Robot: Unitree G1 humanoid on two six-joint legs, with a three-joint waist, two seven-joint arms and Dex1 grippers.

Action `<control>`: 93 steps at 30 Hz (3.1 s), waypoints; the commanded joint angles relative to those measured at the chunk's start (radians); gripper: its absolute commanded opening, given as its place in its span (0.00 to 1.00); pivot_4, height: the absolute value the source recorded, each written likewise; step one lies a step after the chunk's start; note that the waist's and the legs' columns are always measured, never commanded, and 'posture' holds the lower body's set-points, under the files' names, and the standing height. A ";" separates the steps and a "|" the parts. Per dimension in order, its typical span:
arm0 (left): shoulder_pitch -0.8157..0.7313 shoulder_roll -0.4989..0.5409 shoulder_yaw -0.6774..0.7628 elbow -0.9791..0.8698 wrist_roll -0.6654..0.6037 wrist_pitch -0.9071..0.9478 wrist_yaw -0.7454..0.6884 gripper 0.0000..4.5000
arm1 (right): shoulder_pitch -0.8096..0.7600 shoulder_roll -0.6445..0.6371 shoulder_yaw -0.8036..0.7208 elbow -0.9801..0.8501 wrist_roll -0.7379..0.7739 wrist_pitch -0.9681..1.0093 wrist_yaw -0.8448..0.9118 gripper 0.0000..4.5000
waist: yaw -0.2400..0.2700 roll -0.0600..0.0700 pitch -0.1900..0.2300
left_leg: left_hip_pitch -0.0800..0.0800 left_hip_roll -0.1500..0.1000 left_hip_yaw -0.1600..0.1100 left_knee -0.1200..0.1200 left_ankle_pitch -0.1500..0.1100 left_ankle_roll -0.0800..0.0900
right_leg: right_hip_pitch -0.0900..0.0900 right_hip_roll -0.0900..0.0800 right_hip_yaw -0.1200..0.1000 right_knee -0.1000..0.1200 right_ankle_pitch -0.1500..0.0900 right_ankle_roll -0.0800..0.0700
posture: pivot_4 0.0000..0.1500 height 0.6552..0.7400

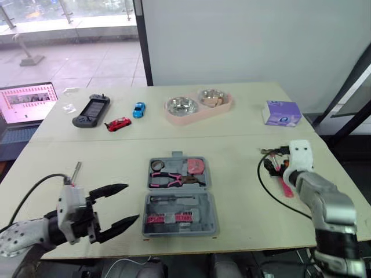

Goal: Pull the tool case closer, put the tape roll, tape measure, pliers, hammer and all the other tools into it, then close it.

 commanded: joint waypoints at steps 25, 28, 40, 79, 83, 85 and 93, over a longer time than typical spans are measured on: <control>0.005 0.000 -0.078 -0.123 0.025 0.004 0.082 1.00 | -0.148 -0.015 0.055 0.349 -0.020 -0.047 0.072 0.10 | -0.007 0.004 -0.001 | 0.001 0.000 0.001 0.001 0.000 0.000 | 0.000 0.000 0.000 0.001 0.000 0.000 | 1.00 0.95; -0.006 0.004 -0.076 -0.116 0.023 0.007 0.077 1.00 | -0.128 -0.008 0.055 0.302 -0.021 -0.015 0.062 0.10 | -0.007 0.004 -0.001 | 0.001 0.000 0.001 0.001 0.000 0.000 | 0.000 0.000 0.000 0.001 0.000 0.000 | 1.00 0.95; -0.021 0.012 -0.060 -0.085 0.014 0.007 0.062 1.00 | 0.200 0.187 0.080 -0.380 0.021 0.335 -0.027 0.10 | -0.007 0.004 -0.001 | 0.001 0.001 -0.001 0.000 0.000 0.000 | 0.000 0.001 0.000 0.001 0.000 0.000 | 1.00 0.95; -0.091 0.016 -0.063 -0.061 0.013 0.030 0.090 1.00 | 0.107 0.335 0.131 -0.167 -0.038 0.189 -0.095 0.01 | -0.029 0.000 -0.004 | 0.003 0.001 -0.001 0.000 0.000 0.000 | 0.001 0.002 0.000 0.001 -0.001 -0.002 | 1.00 0.95; -0.095 0.019 -0.054 -0.059 0.008 0.038 0.096 1.00 | 0.081 0.319 0.134 -0.229 -0.019 0.192 -0.063 0.01 | -0.031 0.001 -0.004 | 0.003 0.001 -0.001 0.000 0.000 0.000 | 0.001 0.003 0.000 0.001 -0.001 -0.002 | 1.00 0.95; -0.096 0.021 -0.044 -0.057 0.003 0.044 0.103 1.00 | 0.062 0.263 0.133 -0.300 0.013 0.233 -0.006 0.01 | -0.030 0.003 -0.002 | 0.002 0.002 -0.001 0.000 0.000 0.000 | 0.000 0.003 0.000 0.001 -0.001 -0.002 | 1.00 0.95; -0.091 0.022 -0.041 -0.054 0.008 0.046 0.101 1.00 | 0.077 0.083 0.202 -0.354 0.091 0.360 0.137 0.01 | -0.027 0.008 0.001 | 0.000 0.002 -0.003 -0.001 0.000 0.001 | 0.000 0.003 -0.001 0.000 -0.001 -0.001 | 1.00 0.95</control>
